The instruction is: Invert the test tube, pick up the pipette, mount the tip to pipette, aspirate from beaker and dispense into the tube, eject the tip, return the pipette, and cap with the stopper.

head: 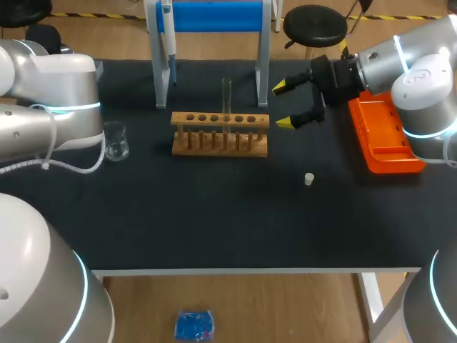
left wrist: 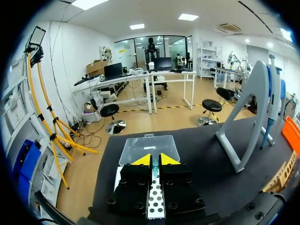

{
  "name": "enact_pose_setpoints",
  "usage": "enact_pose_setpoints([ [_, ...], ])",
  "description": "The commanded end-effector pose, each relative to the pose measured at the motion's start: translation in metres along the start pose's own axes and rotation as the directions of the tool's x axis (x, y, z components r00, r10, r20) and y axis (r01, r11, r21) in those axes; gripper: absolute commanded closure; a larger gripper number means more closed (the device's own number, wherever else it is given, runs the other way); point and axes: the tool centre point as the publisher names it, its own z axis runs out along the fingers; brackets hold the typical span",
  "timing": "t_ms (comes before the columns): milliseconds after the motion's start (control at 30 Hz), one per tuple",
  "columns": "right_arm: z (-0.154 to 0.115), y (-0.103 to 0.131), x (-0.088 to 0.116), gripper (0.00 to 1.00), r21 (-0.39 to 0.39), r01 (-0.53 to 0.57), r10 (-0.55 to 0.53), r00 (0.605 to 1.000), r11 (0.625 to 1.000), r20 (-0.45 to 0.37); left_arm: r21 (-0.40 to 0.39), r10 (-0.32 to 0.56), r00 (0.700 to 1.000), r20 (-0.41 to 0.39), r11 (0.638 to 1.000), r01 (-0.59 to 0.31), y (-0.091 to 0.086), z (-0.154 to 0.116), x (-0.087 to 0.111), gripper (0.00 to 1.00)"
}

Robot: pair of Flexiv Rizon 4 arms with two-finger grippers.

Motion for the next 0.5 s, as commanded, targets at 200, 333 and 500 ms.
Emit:
enact_pose_setpoints([
  [200,0.0,0.0,0.001,0.0,0.002,0.0,0.0,1.0,1.0,0.001,-0.073,0.16,0.962,-0.222,0.981,-0.18,-0.03,-0.057,0.026,1.0],
  [333,0.0,0.0,0.001,0.0,0.002,0.0,0.0,1.0,1.0,0.001,-0.051,0.247,0.92,-0.305,0.96,-0.274,-0.037,-0.086,0.04,1.0],
  [500,0.0,0.0,0.001,0.0,0.002,0.0,0.0,1.0,1.0,0.001,0.104,0.364,0.841,-0.4,0.93,-0.353,-0.046,-0.128,0.065,1.0],
])
